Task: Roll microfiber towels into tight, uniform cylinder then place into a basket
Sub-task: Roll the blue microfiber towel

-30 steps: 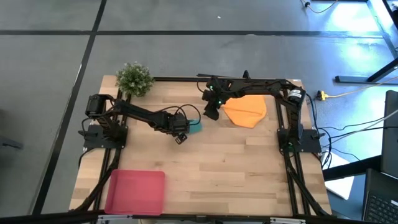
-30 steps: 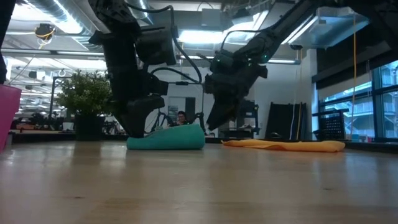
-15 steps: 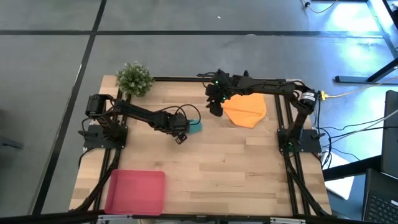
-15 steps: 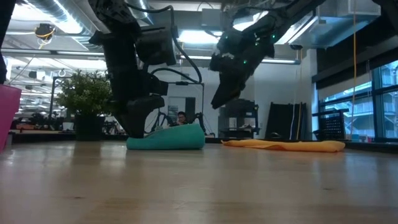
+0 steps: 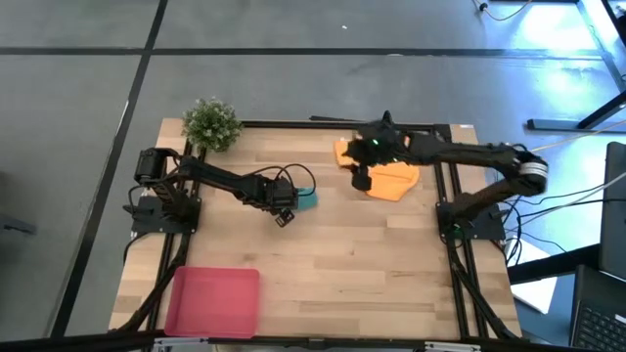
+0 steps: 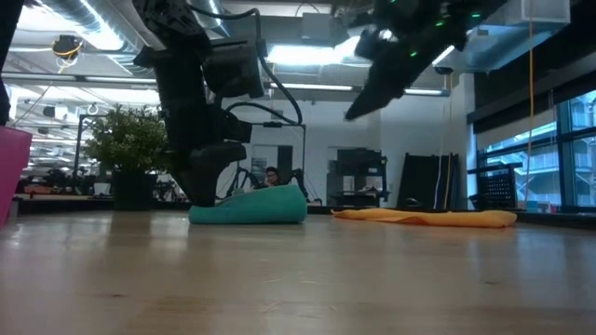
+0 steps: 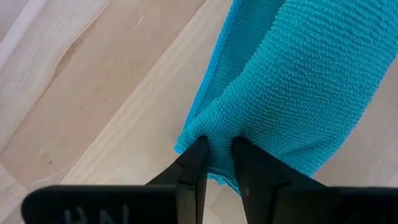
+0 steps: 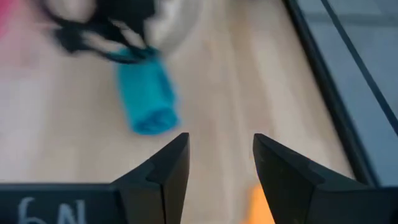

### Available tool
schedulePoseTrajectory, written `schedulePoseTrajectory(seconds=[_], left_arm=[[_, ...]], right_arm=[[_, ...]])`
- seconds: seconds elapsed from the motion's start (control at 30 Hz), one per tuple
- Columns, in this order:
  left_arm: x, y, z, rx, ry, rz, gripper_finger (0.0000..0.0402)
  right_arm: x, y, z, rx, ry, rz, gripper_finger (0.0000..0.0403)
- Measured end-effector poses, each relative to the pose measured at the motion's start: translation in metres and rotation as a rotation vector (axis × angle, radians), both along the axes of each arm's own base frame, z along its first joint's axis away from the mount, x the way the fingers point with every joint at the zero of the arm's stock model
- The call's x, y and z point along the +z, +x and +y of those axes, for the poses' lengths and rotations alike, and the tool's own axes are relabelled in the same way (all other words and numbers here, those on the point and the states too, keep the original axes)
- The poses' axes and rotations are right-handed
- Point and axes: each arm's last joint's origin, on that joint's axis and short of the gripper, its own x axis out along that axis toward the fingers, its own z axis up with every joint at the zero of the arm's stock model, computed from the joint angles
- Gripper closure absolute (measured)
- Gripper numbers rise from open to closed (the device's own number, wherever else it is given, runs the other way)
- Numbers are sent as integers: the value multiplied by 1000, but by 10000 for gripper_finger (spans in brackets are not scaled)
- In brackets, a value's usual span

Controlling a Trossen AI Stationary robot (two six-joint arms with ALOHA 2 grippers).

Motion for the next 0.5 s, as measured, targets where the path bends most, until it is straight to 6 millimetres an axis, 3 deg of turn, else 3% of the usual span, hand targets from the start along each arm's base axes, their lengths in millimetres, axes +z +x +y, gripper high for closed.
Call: schedulePoseTrajectory(seconds=[0.27, 0.5], left_arm=[[0, 0, 0, 0, -2, -1, 333], [1, 0, -1, -34, -20, 5, 333]], right_arm=[[-14, -20, 32, 237, -98, -163, 225], [-19, -20, 40, 272, -97, -175, 225]])
